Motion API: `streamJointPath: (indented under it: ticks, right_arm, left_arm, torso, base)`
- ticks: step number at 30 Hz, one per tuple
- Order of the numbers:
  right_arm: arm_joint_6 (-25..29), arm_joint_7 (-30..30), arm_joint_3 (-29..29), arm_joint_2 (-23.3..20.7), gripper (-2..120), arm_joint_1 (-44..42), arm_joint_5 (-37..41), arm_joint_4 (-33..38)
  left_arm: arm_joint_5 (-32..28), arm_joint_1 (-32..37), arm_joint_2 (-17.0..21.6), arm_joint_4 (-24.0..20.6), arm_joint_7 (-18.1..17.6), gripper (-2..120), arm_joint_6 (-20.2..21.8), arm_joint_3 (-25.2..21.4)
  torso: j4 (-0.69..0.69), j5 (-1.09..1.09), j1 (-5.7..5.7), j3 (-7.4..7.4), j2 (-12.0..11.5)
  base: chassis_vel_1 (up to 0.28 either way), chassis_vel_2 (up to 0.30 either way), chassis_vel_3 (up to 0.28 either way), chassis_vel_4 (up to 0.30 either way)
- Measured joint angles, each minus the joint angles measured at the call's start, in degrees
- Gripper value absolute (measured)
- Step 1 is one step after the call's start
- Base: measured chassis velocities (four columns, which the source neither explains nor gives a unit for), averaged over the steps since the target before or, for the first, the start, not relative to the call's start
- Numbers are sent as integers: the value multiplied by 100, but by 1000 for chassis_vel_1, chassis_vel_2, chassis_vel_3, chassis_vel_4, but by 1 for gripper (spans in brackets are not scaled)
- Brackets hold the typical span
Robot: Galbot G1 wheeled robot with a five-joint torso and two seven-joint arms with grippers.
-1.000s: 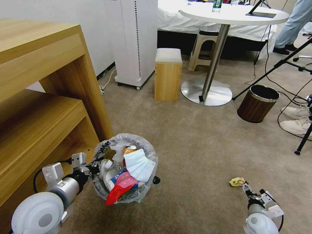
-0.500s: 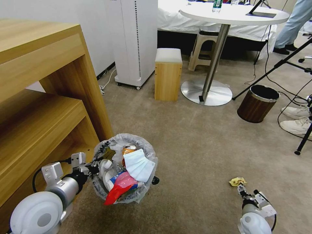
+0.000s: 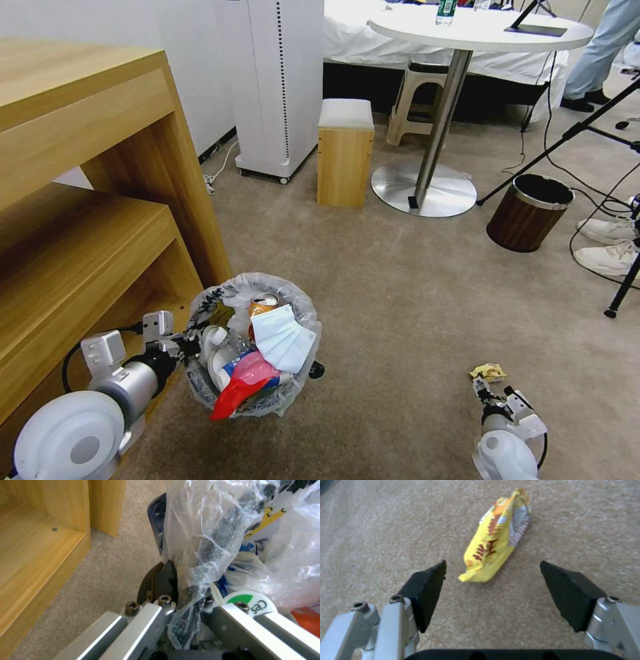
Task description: Pick up the trash bin and place the garbage on the floor into it.
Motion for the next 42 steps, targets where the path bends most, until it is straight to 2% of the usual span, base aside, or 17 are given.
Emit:
streamJointPath:
  ticks: [32,42]
  right_arm:
    - [-50,-48,-104,-238,70,415,189,-369]
    - [-53,-124,-156,-206,64,550,146,-597]
  left_arm:
    - [-89,11,18,-50,-18,0,-20,-89]
    - [-135,71,13,-184,-35,0,-20,-156]
  torso:
    - [0,0,0,0,0]
    - [0,0,0,0,0]
  base:
    - [0,0,0,0]
    - [0,0,0,0]
